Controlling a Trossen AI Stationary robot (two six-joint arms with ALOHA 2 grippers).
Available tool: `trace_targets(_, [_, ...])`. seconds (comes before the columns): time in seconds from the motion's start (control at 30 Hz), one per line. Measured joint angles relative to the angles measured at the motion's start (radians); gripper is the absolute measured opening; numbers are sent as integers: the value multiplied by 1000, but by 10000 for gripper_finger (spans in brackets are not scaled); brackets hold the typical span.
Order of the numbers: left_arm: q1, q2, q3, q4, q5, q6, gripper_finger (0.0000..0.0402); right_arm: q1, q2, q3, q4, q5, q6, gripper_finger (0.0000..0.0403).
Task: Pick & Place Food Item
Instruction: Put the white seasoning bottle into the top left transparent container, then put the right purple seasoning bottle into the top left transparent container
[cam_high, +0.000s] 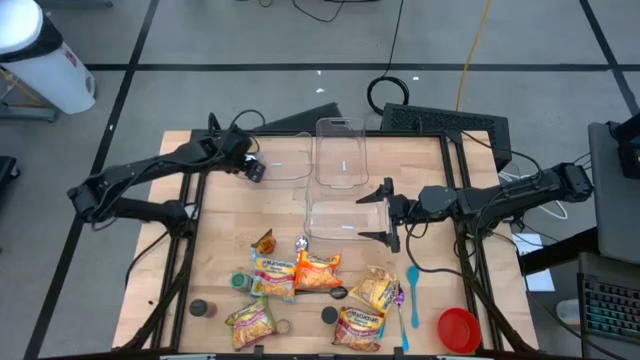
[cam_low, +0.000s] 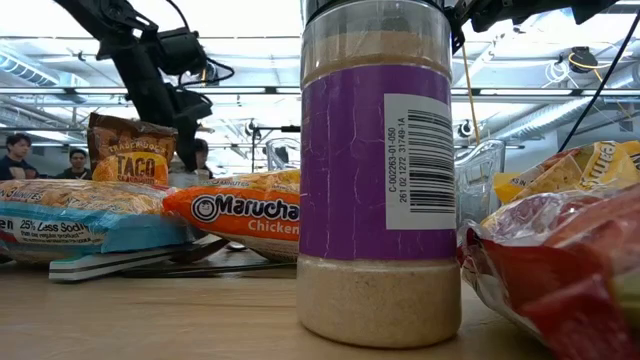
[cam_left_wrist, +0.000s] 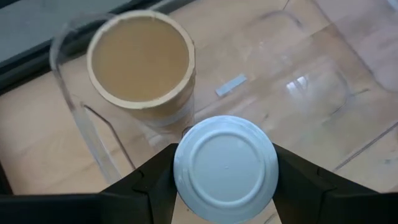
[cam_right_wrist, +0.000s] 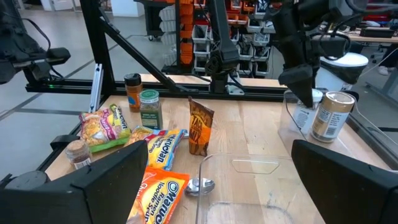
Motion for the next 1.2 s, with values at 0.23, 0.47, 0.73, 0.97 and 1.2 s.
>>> trace_targets(0.23, [0, 76, 0, 40, -8, -6, 210, 0, 0, 0, 1, 0, 0, 391])
trace_targets(0.47, [0, 80, 1, 34, -11, -2, 210, 0, 0, 0, -3, 0, -3, 391])
trace_targets(0.73, [-7, 80, 1, 29, -7, -9, 306, 0, 0, 0, -3, 0, -3, 391])
trace_targets(0.97, [-20, 80, 1, 30, 9, -12, 392, 0, 0, 0, -3, 0, -4, 391])
trace_targets(1.2, [-20, 31, 5, 28, 34, 6, 364, 0, 0, 0, -3, 0, -4, 391])
